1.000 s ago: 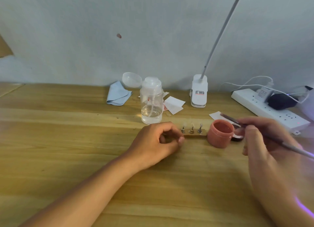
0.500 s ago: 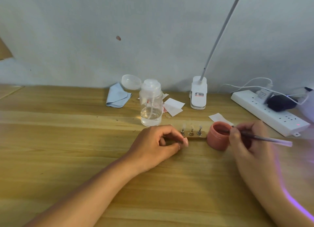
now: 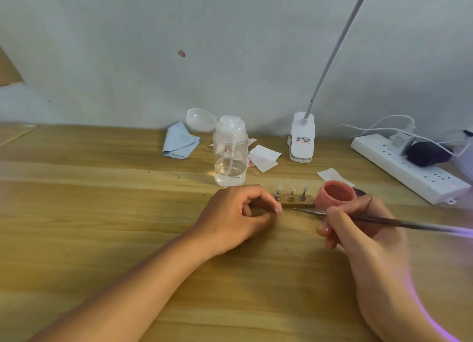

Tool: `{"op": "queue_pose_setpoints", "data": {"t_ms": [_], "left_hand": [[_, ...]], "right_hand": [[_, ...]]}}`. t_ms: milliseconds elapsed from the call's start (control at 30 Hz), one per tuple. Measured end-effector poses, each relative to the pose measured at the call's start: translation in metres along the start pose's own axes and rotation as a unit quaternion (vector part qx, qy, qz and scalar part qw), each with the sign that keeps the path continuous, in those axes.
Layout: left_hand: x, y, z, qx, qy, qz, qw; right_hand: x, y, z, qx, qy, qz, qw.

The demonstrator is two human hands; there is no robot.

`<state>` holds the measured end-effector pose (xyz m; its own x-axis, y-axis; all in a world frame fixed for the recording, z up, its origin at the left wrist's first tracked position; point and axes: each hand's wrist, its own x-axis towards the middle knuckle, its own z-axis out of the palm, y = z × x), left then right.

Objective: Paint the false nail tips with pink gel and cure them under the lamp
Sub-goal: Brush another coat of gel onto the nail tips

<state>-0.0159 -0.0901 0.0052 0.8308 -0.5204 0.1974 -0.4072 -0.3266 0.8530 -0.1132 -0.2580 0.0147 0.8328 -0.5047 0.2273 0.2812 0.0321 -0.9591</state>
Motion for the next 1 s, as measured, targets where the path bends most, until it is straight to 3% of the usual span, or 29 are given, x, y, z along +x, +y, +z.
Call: {"op": "queue_pose_setpoints", "data": {"t_ms": [433,1000], "left_hand": [[0.0005,-0.0019,0.0006,0.029,-0.006,0.003,1.0],[0.0005,-0.0022,0.0005,0.02,-0.014,0.004,1.0]], "right_hand": [[-0.0018,-0.006,0.0035,-0.071,-0.065,0.036,0.995],[0.0006,0.0026,-0.0006,-0.059,-0.035,-0.03,0.997]]}}
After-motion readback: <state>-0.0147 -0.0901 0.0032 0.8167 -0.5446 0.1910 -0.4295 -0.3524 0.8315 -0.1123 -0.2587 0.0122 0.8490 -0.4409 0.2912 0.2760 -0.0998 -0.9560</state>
